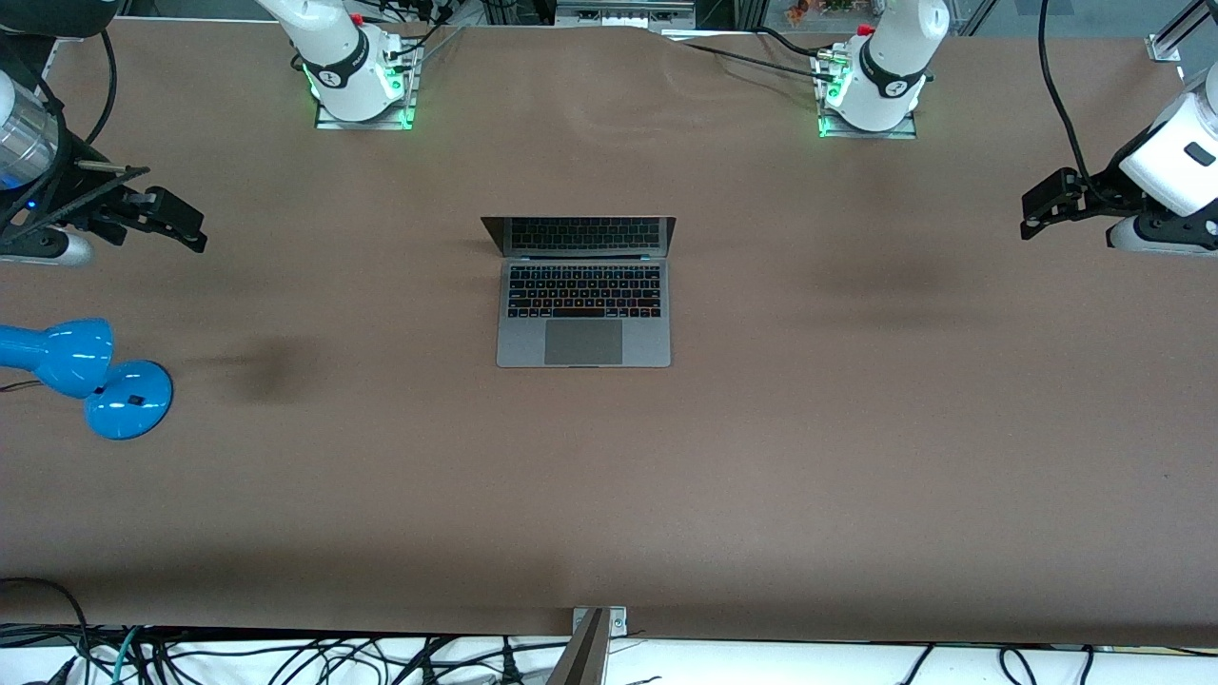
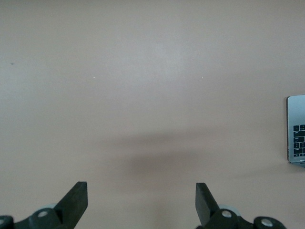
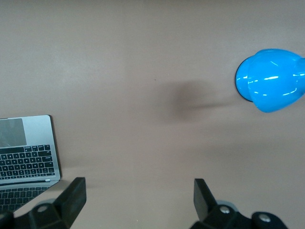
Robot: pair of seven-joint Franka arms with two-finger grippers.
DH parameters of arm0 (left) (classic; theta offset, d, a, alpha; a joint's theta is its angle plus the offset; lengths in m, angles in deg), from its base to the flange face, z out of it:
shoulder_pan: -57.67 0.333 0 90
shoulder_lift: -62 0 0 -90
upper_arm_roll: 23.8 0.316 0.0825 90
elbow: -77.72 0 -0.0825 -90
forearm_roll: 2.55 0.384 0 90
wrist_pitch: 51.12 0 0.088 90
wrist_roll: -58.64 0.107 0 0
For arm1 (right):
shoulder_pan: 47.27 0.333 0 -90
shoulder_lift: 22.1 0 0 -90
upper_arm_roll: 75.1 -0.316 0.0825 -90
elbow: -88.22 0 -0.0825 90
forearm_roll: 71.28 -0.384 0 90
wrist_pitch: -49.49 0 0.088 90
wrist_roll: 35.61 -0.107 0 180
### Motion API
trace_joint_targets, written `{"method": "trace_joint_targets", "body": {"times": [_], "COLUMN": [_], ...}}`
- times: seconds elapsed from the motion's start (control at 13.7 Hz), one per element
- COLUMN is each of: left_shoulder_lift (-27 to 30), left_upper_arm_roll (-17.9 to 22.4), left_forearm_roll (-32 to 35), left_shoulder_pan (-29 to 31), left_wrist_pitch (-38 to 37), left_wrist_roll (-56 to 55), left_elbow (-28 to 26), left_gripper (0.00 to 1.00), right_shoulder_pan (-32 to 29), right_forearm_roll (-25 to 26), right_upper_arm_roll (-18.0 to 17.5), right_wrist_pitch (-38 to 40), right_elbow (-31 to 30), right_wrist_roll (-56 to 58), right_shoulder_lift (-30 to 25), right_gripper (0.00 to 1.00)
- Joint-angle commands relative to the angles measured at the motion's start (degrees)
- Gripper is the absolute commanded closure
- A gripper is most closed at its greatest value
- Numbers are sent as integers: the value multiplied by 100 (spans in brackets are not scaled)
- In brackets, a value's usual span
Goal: Close laptop with both arms from behind
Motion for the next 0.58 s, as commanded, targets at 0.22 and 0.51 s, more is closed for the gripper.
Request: {"method": "trace_joint_targets", "body": {"times": [0.22,0.51], "left_shoulder_lift": [-124,-132], "left_upper_arm_roll": [-38,-46], "left_forearm_roll": [-70,-62], "left_shoulder_pan": [63,63], "left_wrist_pitch": [-95,-95], "left_wrist_roll": [-45,-125], "left_elbow": [267,276], "left_gripper": [0,0], "right_shoulder_pan": [9,9], "right_forearm_roll": [-80,-80], "right_upper_arm_roll": [18,18], "right_wrist_pitch": [64,64], "right_elbow": [-3,-3], "right_wrist_roll": [10,10], "right_shoulder_lift": [-69,-61], "right_gripper": [0,0]}}
